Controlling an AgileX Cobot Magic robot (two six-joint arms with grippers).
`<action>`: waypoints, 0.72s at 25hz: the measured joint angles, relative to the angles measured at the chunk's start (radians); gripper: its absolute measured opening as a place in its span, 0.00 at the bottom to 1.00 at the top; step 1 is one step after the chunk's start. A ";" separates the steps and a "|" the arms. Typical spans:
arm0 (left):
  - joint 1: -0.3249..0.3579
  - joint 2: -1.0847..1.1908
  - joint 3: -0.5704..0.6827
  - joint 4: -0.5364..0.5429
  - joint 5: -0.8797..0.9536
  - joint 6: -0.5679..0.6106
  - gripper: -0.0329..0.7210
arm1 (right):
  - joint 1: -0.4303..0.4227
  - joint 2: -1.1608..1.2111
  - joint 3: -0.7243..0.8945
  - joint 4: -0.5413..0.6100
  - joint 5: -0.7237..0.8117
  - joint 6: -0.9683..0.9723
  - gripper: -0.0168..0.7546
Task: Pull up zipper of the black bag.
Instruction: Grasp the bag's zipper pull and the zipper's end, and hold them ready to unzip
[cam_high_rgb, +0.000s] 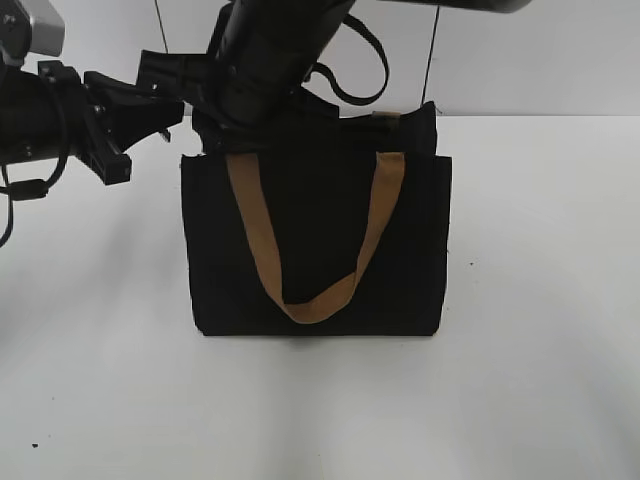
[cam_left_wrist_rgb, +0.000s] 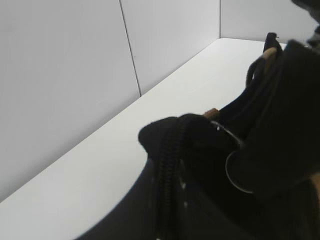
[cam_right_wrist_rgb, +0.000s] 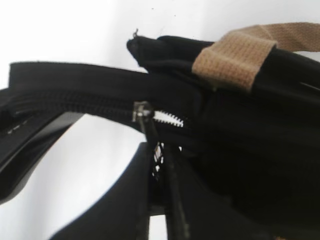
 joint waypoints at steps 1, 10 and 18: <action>0.000 0.000 0.000 0.000 0.000 0.000 0.08 | 0.000 0.002 0.000 -0.001 -0.001 0.005 0.10; -0.001 0.000 0.000 0.000 0.032 -0.007 0.08 | 0.000 -0.030 0.000 0.006 0.027 -0.086 0.01; -0.013 -0.002 0.000 0.003 0.139 -0.072 0.08 | 0.001 -0.095 0.000 0.031 0.108 -0.292 0.01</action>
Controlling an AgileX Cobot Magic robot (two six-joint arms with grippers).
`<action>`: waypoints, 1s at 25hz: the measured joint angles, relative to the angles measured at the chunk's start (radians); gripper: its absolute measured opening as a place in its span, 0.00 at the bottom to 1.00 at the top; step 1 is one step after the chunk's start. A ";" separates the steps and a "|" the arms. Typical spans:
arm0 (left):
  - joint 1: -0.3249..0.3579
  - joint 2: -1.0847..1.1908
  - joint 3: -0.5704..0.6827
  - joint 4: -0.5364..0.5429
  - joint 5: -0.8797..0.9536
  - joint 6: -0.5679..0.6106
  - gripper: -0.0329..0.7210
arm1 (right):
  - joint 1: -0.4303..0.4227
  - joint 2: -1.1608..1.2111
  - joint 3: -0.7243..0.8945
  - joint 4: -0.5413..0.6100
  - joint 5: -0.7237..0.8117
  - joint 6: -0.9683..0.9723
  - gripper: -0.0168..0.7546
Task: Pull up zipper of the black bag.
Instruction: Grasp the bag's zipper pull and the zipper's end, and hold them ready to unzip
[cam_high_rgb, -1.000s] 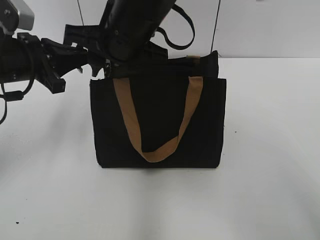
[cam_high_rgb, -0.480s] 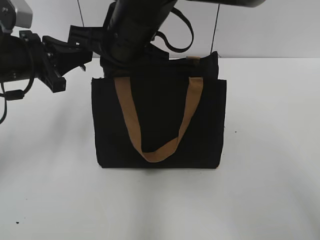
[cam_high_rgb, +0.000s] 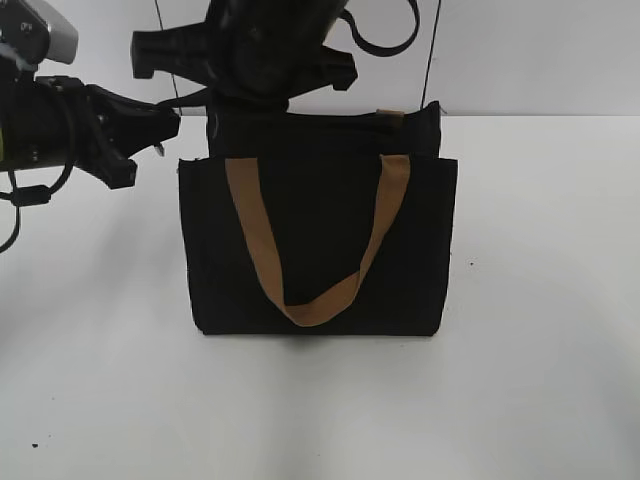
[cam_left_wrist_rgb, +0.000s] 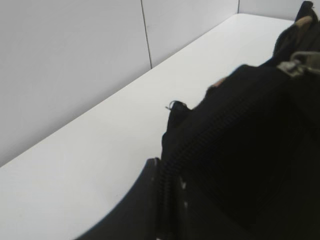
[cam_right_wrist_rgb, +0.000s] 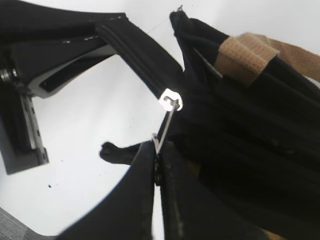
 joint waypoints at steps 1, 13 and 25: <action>0.000 0.000 0.000 0.000 0.012 -0.006 0.08 | 0.000 0.000 0.001 0.000 0.012 -0.024 0.01; 0.001 -0.053 0.000 -0.008 0.111 -0.015 0.08 | -0.073 0.032 0.001 0.021 0.139 -0.220 0.01; 0.001 -0.060 0.001 -0.007 0.126 -0.030 0.08 | -0.216 0.005 -0.002 0.006 0.320 -0.362 0.01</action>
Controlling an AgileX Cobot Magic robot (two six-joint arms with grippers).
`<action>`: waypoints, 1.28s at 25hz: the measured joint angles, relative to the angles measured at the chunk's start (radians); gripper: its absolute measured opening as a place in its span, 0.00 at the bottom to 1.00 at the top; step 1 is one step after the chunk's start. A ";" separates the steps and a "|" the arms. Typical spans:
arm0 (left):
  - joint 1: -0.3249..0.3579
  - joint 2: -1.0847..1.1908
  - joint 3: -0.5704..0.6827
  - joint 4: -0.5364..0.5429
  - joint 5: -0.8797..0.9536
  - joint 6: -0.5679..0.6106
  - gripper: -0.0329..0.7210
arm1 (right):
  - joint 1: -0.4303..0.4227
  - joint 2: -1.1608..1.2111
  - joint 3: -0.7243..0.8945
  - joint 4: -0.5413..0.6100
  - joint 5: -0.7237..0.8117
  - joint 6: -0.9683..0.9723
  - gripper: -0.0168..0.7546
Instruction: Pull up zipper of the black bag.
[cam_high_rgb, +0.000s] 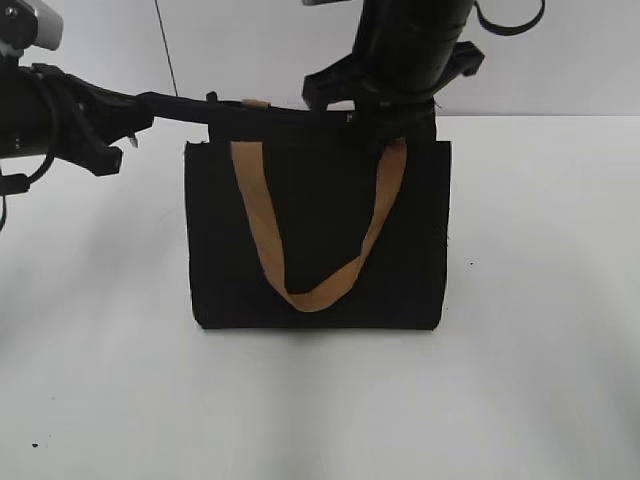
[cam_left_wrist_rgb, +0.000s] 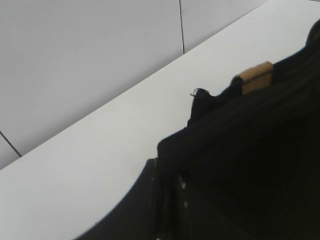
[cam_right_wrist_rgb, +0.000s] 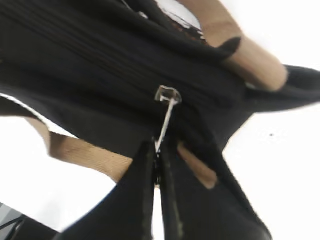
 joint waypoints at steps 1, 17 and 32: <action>0.000 0.000 0.000 0.000 0.001 0.000 0.08 | -0.011 -0.006 0.000 -0.014 0.004 0.000 0.01; 0.001 0.000 0.000 0.000 0.002 -0.010 0.10 | -0.044 -0.044 0.001 -0.037 0.017 -0.079 0.08; 0.003 -0.001 0.177 0.312 0.215 -0.681 0.68 | -0.052 -0.204 0.001 -0.055 0.021 -0.093 0.72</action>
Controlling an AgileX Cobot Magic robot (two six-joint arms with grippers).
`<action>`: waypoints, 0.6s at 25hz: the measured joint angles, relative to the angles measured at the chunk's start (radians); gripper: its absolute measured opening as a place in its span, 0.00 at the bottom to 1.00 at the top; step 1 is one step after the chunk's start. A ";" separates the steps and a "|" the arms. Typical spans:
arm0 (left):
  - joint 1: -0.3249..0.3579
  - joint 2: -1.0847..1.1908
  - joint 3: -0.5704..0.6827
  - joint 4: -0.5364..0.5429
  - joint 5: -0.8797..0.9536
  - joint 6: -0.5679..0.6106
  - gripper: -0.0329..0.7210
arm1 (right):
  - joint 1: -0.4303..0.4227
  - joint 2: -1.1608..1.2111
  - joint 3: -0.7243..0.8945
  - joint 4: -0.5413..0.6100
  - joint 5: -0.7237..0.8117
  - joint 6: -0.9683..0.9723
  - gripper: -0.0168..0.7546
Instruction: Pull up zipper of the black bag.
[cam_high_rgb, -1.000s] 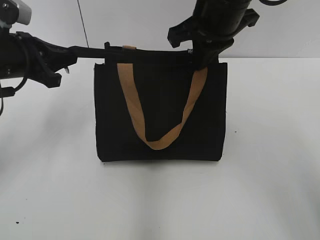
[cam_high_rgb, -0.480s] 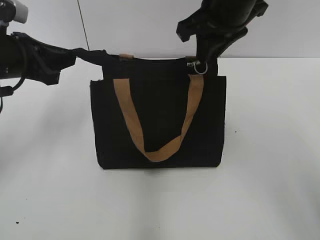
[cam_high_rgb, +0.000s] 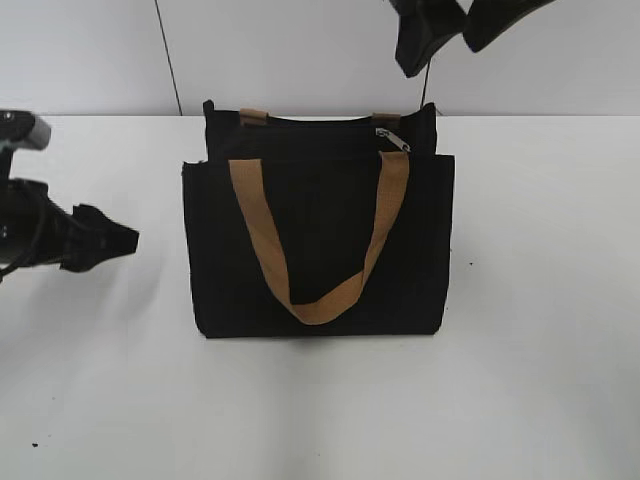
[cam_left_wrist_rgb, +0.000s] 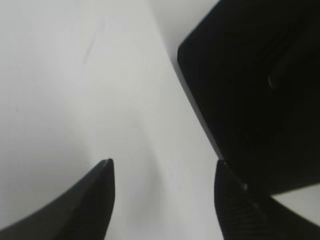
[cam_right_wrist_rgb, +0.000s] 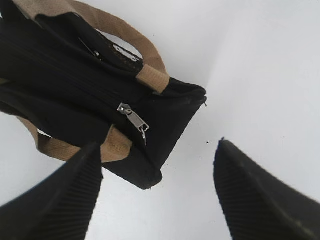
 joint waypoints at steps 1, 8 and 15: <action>0.000 0.000 0.011 0.082 -0.001 -0.096 0.68 | 0.000 -0.017 0.000 0.000 0.001 0.000 0.72; 0.000 -0.133 0.021 0.292 -0.010 -0.480 0.62 | 0.000 -0.140 0.015 0.000 0.000 0.000 0.72; -0.088 -0.409 0.022 0.297 0.132 -0.529 0.60 | 0.000 -0.334 0.304 0.009 0.000 0.000 0.72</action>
